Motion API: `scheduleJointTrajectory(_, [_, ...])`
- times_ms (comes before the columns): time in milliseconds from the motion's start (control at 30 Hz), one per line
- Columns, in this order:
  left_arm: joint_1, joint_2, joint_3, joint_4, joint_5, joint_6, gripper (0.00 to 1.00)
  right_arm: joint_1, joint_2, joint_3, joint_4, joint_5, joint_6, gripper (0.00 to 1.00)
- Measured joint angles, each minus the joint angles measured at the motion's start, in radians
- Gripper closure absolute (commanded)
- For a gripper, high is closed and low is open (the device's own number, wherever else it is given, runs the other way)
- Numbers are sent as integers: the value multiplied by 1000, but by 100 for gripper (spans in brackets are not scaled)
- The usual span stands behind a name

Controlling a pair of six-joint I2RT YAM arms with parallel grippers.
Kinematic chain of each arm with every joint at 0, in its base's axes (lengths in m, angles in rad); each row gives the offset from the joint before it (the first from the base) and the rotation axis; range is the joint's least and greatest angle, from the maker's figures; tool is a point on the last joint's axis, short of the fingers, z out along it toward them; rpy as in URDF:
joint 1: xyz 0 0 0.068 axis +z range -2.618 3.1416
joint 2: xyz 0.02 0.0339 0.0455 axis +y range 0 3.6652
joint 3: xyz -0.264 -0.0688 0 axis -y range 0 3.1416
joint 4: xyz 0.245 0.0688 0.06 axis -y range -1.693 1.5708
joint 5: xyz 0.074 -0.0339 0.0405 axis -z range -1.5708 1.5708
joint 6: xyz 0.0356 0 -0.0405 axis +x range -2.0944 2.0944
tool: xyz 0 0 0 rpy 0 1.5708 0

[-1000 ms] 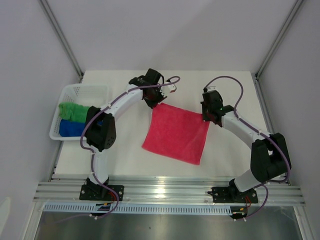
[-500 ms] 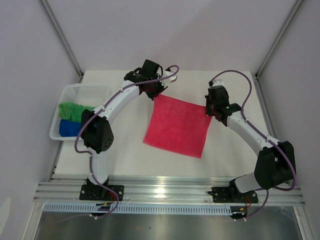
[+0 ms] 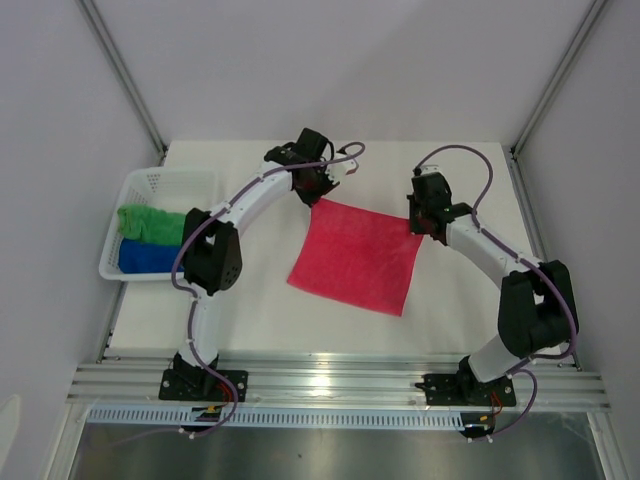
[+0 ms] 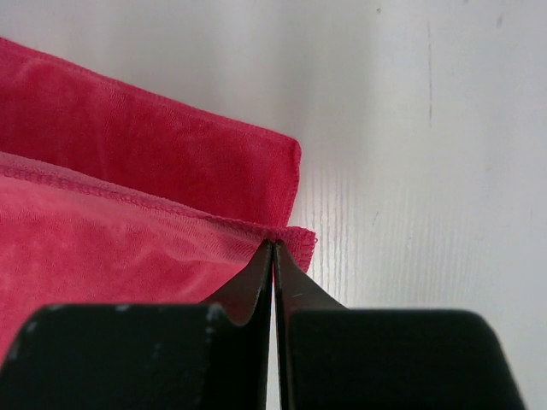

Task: Roll the towels
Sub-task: Fold the towel

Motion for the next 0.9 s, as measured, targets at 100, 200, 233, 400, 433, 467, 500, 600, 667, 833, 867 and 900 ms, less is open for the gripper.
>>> scheduleJointTrajectory(100, [0, 26, 0, -2, -8, 0, 99, -5, 37, 0, 16, -18, -4, 100])
scheduleJointTrajectory(200, [0, 41, 0, 1, -21, 0, 99, -13, 81, 13, 27, -28, -11, 100])
scheduleJointTrajectory(233, [0, 45, 0, 4, -28, 0, 99, -16, 97, 20, 31, -30, -13, 100])
scheduleJointTrajectory(400, [0, 76, 1, 35, -63, -1, 99, -22, 165, 49, 45, -29, -18, 100])
scheduleJointTrajectory(433, [0, 86, 1, 43, -70, -1, 99, -23, 177, 52, 51, -27, -18, 100])
scheduleJointTrajectory(467, [0, 93, 1, 50, -75, -1, 98, -24, 185, 54, 53, -24, -18, 100])
scheduleJointTrajectory(500, [0, 101, 1, 56, -79, -1, 96, -25, 193, 58, 56, -21, -18, 100])
scheduleJointTrajectory(600, [0, 122, 1, 70, -85, 0, 68, -31, 214, 67, 66, -14, -18, 98])
scheduleJointTrajectory(667, [0, 128, 1, 77, -100, -5, 39, -38, 230, 77, 69, -13, -19, 75])
scheduleJointTrajectory(833, [0, 129, 2, 94, -137, -21, 34, -60, 304, 140, 72, -13, -17, 58])
scheduleJointTrajectory(867, [0, 129, 3, 101, -147, -23, 33, -65, 319, 154, 72, -13, -16, 57])
scheduleJointTrajectory(900, [0, 129, 3, 105, -161, -27, 33, -70, 332, 170, 69, -12, -13, 57])
